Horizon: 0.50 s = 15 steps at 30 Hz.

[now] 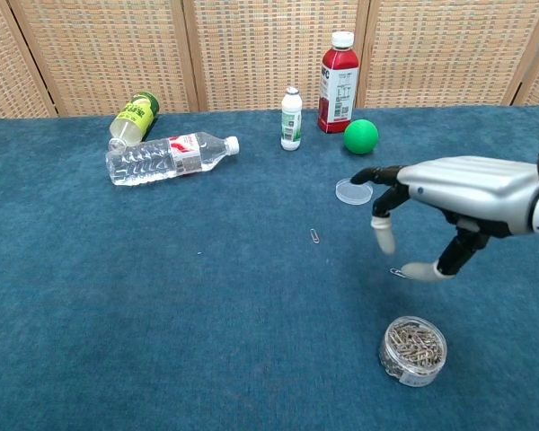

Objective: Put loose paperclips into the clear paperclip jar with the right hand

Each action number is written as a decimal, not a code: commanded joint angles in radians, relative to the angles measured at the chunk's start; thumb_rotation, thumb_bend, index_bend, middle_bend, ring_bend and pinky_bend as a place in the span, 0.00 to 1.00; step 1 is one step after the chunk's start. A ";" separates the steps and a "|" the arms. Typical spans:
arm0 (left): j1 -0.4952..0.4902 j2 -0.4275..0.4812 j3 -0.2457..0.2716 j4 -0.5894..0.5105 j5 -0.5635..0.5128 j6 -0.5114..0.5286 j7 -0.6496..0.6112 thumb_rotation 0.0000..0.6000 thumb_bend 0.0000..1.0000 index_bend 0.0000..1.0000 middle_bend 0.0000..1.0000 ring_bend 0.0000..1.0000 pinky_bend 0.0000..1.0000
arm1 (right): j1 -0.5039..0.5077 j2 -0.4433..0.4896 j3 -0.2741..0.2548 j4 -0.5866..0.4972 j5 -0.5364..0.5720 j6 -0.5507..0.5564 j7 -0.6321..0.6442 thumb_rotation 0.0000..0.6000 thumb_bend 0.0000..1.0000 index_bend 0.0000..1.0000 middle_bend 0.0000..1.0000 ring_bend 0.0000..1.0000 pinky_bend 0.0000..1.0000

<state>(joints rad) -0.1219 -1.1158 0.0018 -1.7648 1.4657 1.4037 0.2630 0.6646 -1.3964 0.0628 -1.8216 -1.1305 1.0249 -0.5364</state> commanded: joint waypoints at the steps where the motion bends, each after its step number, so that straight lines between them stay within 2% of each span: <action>1: 0.000 0.000 0.000 0.000 0.000 0.000 0.001 1.00 0.00 0.00 0.00 0.00 0.00 | 0.007 -0.017 0.037 0.053 0.073 -0.003 0.025 1.00 0.30 0.50 0.00 0.00 0.07; 6: 0.000 -0.002 -0.001 0.002 -0.002 -0.001 0.003 1.00 0.00 0.00 0.00 0.00 0.00 | 0.022 -0.057 0.055 0.132 0.150 -0.026 0.028 1.00 0.30 0.50 0.00 0.00 0.07; 15: -0.001 -0.006 -0.001 0.002 -0.007 -0.003 0.012 1.00 0.00 0.00 0.00 0.00 0.00 | 0.046 -0.134 0.073 0.239 0.217 -0.040 0.021 1.00 0.30 0.50 0.00 0.00 0.07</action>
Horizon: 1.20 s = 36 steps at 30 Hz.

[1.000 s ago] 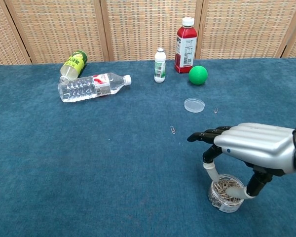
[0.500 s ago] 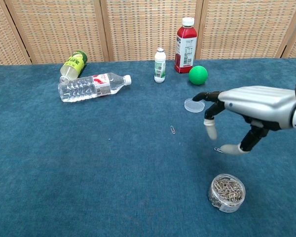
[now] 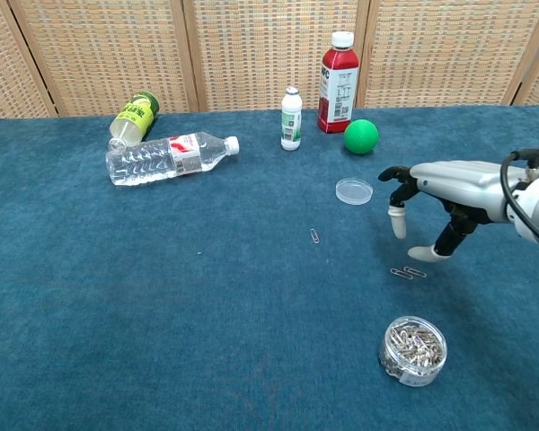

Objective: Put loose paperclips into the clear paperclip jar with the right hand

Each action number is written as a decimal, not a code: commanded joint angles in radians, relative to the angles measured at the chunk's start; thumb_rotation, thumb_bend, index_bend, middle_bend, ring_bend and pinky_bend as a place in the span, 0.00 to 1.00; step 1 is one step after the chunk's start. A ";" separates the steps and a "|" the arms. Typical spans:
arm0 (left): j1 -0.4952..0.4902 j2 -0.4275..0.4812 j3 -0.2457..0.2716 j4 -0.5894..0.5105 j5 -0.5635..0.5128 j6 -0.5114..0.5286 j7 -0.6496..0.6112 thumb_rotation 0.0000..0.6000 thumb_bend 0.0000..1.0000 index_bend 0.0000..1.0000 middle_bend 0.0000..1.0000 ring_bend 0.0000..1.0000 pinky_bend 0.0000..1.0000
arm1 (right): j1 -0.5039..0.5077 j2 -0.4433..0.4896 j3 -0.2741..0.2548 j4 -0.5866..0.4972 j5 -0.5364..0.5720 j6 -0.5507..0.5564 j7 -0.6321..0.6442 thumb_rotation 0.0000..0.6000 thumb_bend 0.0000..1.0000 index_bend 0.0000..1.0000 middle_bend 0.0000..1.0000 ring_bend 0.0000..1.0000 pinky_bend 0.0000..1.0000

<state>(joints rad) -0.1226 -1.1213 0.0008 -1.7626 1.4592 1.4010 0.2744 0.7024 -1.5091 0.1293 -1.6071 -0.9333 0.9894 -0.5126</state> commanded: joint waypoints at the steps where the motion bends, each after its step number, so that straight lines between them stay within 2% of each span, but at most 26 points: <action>1: 0.000 -0.001 0.000 0.000 0.000 0.000 0.002 1.00 0.00 0.00 0.00 0.00 0.00 | 0.010 -0.029 0.008 0.035 0.027 -0.007 -0.004 1.00 0.30 0.50 0.00 0.00 0.07; 14: -0.004 -0.005 -0.003 0.005 -0.012 -0.009 0.006 1.00 0.00 0.00 0.00 0.00 0.00 | 0.023 -0.101 -0.007 0.144 0.062 -0.026 -0.020 1.00 0.30 0.50 0.00 0.00 0.07; 36: -0.006 -0.004 -0.001 0.005 -0.012 -0.014 0.002 1.00 0.00 0.00 0.00 0.00 0.00 | 0.009 -0.128 -0.026 0.210 0.032 -0.036 0.001 1.00 0.30 0.50 0.00 0.00 0.07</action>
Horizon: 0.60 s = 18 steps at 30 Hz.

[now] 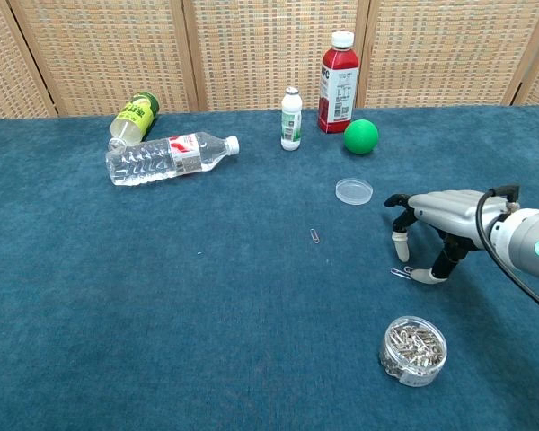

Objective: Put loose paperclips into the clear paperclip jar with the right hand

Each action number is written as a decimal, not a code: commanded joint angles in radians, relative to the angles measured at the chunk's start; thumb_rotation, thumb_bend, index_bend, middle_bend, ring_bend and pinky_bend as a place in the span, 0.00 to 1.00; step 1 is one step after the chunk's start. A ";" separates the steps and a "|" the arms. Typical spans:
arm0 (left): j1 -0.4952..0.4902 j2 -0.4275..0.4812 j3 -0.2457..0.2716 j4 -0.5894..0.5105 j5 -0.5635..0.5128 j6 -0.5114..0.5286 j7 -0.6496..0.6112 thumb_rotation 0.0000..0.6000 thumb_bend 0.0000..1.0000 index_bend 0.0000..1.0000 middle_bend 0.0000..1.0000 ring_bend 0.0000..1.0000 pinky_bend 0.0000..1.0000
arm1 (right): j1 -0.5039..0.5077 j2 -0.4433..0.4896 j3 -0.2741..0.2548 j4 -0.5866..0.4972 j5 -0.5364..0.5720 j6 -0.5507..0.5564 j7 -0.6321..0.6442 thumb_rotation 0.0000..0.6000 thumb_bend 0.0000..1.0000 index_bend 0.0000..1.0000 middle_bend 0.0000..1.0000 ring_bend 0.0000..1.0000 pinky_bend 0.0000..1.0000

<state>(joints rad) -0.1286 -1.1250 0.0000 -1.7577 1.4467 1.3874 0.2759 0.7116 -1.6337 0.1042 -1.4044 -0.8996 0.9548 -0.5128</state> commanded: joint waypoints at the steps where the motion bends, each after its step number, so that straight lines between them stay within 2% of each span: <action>1: -0.001 0.000 0.000 0.000 0.000 -0.001 0.000 1.00 0.00 0.00 0.00 0.00 0.00 | -0.001 -0.006 -0.001 0.012 -0.003 -0.002 0.002 1.00 0.30 0.50 0.00 0.00 0.07; 18: -0.002 -0.002 0.000 0.002 -0.004 -0.003 0.000 1.00 0.00 0.00 0.00 0.00 0.00 | -0.006 -0.021 0.011 0.074 0.001 -0.009 0.000 1.00 0.30 0.49 0.00 0.00 0.07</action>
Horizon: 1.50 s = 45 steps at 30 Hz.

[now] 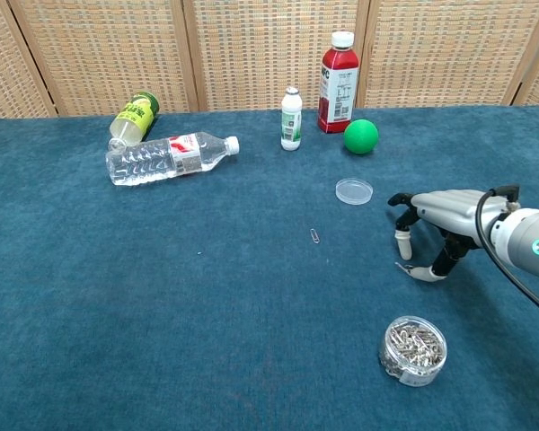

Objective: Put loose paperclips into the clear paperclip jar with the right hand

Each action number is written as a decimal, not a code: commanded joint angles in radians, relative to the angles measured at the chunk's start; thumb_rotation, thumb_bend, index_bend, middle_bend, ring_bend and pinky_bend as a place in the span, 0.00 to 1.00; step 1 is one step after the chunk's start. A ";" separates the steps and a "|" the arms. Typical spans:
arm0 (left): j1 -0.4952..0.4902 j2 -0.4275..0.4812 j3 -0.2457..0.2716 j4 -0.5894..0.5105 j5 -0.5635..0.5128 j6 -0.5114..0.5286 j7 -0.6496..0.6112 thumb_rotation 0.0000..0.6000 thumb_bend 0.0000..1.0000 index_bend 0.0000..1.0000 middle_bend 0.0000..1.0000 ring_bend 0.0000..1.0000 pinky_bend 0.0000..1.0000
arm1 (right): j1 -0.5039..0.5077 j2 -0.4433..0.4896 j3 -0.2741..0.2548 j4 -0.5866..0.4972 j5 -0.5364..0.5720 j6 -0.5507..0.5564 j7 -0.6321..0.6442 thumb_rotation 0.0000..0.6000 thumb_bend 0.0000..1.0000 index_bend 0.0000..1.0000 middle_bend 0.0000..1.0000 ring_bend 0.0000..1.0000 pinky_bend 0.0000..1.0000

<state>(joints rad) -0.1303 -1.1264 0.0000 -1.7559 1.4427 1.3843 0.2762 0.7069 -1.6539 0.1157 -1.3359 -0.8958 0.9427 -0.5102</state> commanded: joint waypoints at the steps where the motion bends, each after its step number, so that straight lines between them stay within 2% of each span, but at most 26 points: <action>1: 0.000 0.000 0.000 0.000 0.000 0.001 -0.001 1.00 0.00 0.00 0.00 0.00 0.00 | -0.001 -0.002 0.000 0.009 -0.003 0.005 -0.004 1.00 0.30 0.49 0.00 0.00 0.07; 16: 0.000 -0.002 0.001 0.000 -0.002 -0.001 0.003 1.00 0.00 0.00 0.00 0.00 0.00 | -0.006 0.004 0.013 0.053 0.013 0.007 -0.023 1.00 0.30 0.51 0.00 0.00 0.07; 22: 0.000 -0.004 0.001 0.000 -0.002 0.000 0.008 1.00 0.00 0.00 0.00 0.00 0.00 | -0.007 0.002 0.011 0.054 0.008 0.000 -0.022 1.00 0.31 0.56 0.00 0.00 0.07; 33: 0.000 -0.002 0.000 0.001 -0.002 0.001 0.003 1.00 0.00 0.00 0.00 0.00 0.00 | -0.004 -0.002 0.009 0.055 0.011 -0.012 -0.035 1.00 0.44 0.61 0.01 0.00 0.07; 37: 0.000 -0.002 0.000 0.001 -0.001 0.001 0.002 1.00 0.00 0.00 0.00 0.00 0.00 | -0.003 -0.002 0.010 0.053 0.014 -0.016 -0.038 1.00 0.53 0.62 0.01 0.00 0.07; 45: -0.001 -0.002 0.000 0.001 -0.001 0.000 0.001 1.00 0.00 0.00 0.00 0.00 0.00 | -0.007 0.026 0.018 0.009 -0.009 -0.001 -0.025 1.00 0.54 0.63 0.02 0.00 0.07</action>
<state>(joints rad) -0.1310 -1.1283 0.0004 -1.7553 1.4414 1.3846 0.2771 0.7015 -1.6381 0.1306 -1.3122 -0.8970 0.9360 -0.5404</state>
